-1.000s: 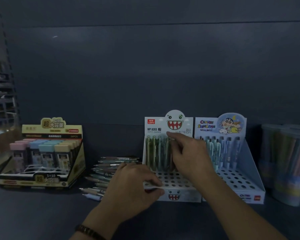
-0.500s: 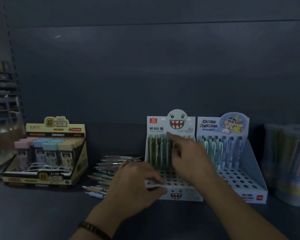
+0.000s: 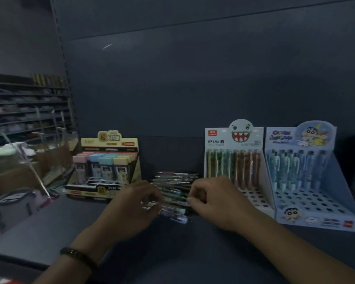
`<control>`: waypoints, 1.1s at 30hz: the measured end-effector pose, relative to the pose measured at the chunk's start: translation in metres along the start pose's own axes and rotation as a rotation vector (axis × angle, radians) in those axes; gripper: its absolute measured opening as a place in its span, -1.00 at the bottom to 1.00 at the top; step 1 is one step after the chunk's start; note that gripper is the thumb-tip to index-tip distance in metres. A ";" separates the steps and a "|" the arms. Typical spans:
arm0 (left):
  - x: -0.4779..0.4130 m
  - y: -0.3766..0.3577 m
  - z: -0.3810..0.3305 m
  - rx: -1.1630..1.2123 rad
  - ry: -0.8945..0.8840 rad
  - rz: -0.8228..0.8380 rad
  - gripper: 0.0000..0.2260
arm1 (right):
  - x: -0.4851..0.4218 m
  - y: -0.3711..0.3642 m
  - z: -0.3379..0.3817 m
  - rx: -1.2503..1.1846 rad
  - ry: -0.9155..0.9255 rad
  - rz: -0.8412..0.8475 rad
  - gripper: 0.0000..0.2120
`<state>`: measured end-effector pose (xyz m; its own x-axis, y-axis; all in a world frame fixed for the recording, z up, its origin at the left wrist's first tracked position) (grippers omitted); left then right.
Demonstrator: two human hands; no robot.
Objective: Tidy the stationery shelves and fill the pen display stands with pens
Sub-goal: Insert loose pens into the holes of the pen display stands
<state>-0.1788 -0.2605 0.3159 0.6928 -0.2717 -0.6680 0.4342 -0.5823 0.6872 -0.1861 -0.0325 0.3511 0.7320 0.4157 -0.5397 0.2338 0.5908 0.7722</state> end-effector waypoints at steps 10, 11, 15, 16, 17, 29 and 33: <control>0.015 -0.011 0.002 0.006 0.008 0.046 -0.86 | 0.009 -0.034 0.005 0.249 0.021 0.267 -0.63; 0.016 -0.011 0.002 0.006 0.015 0.045 -0.85 | 0.009 -0.036 0.005 0.244 0.013 0.271 -0.62; 0.017 -0.012 0.005 0.003 0.039 0.048 -0.85 | 0.010 -0.039 0.004 0.156 -0.016 0.269 -0.71; 0.016 -0.012 0.005 0.005 0.040 0.047 -0.86 | 0.010 -0.038 0.005 0.133 -0.019 0.262 -0.74; 0.017 -0.012 0.005 0.008 0.038 0.043 -0.87 | 0.010 -0.035 0.005 0.117 -0.021 0.241 -0.77; 0.008 -0.007 -0.006 0.049 0.038 -0.003 -0.96 | 0.002 0.002 -0.012 -0.668 -0.187 -0.088 -0.88; -0.007 -0.012 -0.023 0.097 0.115 -0.088 -0.85 | -0.001 0.017 -0.012 -0.807 -0.203 -0.209 -0.94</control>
<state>-0.1758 -0.2336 0.3190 0.7184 -0.1304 -0.6833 0.4425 -0.6724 0.5934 -0.1905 -0.0139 0.3607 0.8433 0.1571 -0.5140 -0.0938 0.9847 0.1472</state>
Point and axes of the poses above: each hand's wrist, its own x-axis away from the middle knuckle, its own y-axis out of the back of the hand, z = x × y, the point moved 5 cm from there along -x, towards the middle knuckle, and after that the axes turned 4 degrees about -z, right-handed, at the moved point
